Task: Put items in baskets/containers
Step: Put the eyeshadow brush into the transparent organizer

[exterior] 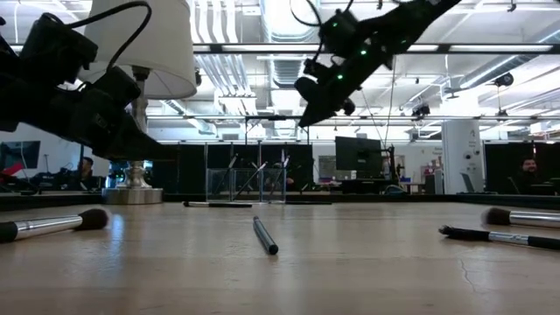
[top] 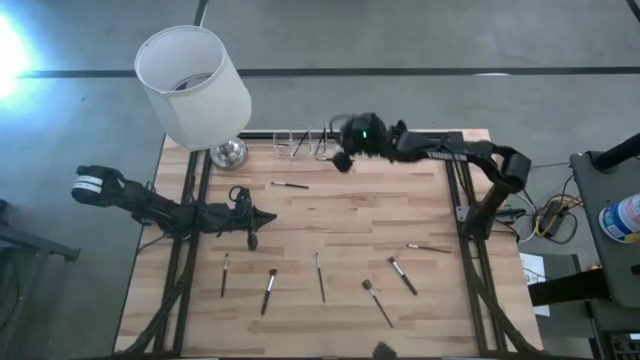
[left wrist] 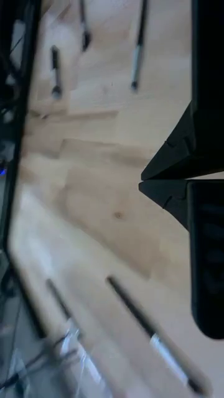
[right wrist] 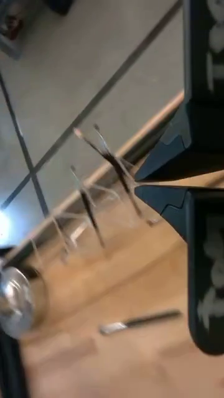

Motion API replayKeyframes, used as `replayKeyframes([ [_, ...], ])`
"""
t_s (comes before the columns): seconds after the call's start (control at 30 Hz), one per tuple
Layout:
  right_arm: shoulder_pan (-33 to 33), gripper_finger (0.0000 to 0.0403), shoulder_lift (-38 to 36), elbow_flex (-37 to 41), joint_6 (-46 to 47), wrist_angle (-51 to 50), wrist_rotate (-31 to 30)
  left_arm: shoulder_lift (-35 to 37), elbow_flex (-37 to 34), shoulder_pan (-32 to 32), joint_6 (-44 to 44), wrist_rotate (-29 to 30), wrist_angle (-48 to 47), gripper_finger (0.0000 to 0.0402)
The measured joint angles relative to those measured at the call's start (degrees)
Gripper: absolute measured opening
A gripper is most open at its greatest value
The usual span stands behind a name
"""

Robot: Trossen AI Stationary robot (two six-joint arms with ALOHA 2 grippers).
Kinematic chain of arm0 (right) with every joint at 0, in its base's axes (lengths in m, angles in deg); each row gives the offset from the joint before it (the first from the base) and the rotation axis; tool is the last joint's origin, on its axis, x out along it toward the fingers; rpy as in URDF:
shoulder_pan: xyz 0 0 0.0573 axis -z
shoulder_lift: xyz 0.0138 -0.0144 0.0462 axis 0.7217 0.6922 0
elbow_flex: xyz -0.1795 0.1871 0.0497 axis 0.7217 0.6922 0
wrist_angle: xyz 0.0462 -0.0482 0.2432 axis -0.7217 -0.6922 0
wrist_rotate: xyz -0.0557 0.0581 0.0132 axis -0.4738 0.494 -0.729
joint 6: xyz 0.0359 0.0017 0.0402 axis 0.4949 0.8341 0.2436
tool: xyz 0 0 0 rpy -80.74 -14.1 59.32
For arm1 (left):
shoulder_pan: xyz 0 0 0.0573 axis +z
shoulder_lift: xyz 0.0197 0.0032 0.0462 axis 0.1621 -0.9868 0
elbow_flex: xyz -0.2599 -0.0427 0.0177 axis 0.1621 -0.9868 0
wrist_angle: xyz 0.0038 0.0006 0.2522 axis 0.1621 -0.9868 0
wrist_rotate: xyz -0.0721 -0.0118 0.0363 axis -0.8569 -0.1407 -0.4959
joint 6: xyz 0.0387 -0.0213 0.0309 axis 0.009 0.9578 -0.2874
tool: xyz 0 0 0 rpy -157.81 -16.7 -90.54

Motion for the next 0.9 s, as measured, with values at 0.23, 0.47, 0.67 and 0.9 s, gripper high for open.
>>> replayKeyframes([
  [0.23,-10.94,0.0009,-8.73,18.58,0.93,14.29,-6.4,0.17,4.06,-2.91,0.73,-6.33,-8.93,0.0],
  [0.47,-20.4,0.0008,-15.02,32.03,1.55,26.64,-14.11,0.36,20.45,-16.35,17.19,7.01,-51.85,0.0],
  [0.67,-24.09,0.0008,-18.32,38.88,1.67,33.9,-15.7,-0.01,33.29,-35.16,54.35,11.92,-88.34,0.0],
  [0.9,-24.31,0.0008,-19.39,41.27,2.43,36.43,-15.74,-0.02,37.19,-50.89,98.03,8.4,-105.67,0.0021],
])
